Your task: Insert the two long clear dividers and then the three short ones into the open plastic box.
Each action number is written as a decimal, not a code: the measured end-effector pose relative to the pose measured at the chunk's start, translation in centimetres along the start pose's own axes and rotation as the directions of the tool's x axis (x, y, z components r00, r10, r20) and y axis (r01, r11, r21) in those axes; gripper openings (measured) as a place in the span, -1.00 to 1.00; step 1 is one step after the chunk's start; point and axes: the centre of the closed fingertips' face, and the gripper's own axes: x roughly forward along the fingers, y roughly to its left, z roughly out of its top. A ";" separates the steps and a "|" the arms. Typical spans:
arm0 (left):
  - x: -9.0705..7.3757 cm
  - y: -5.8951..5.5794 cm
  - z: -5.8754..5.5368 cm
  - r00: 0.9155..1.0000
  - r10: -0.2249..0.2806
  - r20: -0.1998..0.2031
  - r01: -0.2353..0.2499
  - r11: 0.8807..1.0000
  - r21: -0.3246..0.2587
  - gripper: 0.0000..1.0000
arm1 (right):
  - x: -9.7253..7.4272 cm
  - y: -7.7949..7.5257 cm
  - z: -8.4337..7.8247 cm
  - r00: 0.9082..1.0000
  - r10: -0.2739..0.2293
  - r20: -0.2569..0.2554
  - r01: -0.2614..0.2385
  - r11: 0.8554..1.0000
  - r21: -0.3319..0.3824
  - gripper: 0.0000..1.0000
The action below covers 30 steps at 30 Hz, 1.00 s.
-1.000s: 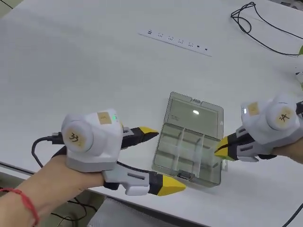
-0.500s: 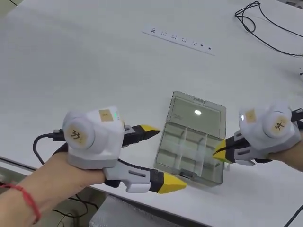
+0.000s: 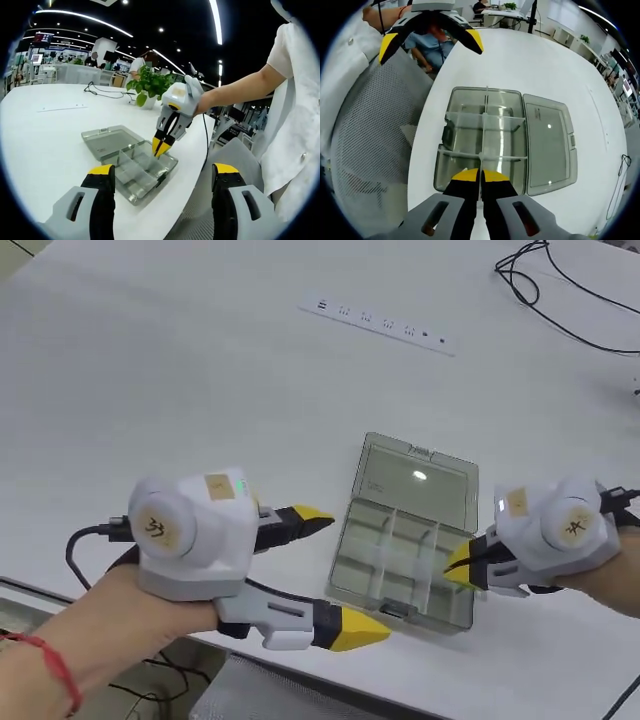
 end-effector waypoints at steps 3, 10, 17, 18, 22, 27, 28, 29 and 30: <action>0.0 0.0 -0.1 1.000 0.001 -0.005 -0.001 1.000 0.002 0.60 | 0.2 0.0 -0.1 1.000 0.000 -0.006 0.000 1.000 -0.004 -0.95; 0.0 0.1 -0.1 1.000 0.001 -0.009 -0.001 1.000 0.003 0.60 | 0.4 0.0 -0.2 1.000 0.000 -0.011 0.000 1.000 -0.004 -0.95; 0.0 0.1 -0.3 1.000 0.000 -0.016 0.000 1.000 0.005 0.61 | 0.3 0.0 -0.2 1.000 -0.008 -0.015 0.008 1.000 0.025 -0.89; -0.1 0.1 -0.4 1.000 0.000 -0.018 0.000 1.000 0.006 0.61 | 0.1 0.0 0.0 1.000 -0.012 -0.005 0.013 0.999 0.031 -0.83; -0.4 0.3 -0.4 1.000 0.008 -0.021 -0.007 1.000 0.015 0.63 | -1.0 -0.2 0.4 0.999 -0.040 0.031 0.038 0.997 0.065 -0.75; -0.8 0.8 -0.5 0.999 0.021 -0.028 -0.020 0.999 0.030 0.68 | -3.2 -0.4 1.5 0.987 -0.100 0.124 0.079 0.983 0.164 -0.61; -0.9 0.9 -0.6 0.999 0.023 -0.031 -0.022 0.999 0.032 0.70 | -3.6 -0.4 1.5 0.985 -0.111 0.135 0.086 0.979 0.183 -0.59; -1.0 1.0 -0.7 0.999 0.026 -0.037 -0.025 0.999 0.038 0.71 | -4.1 -0.4 1.5 0.980 -0.129 0.151 0.096 0.973 0.209 -0.56; -1.1 1.0 -0.7 0.999 0.028 -0.039 -0.026 0.999 0.045 0.72 | -4.5 -0.4 1.5 0.976 -0.145 0.163 0.106 0.968 0.226 -0.52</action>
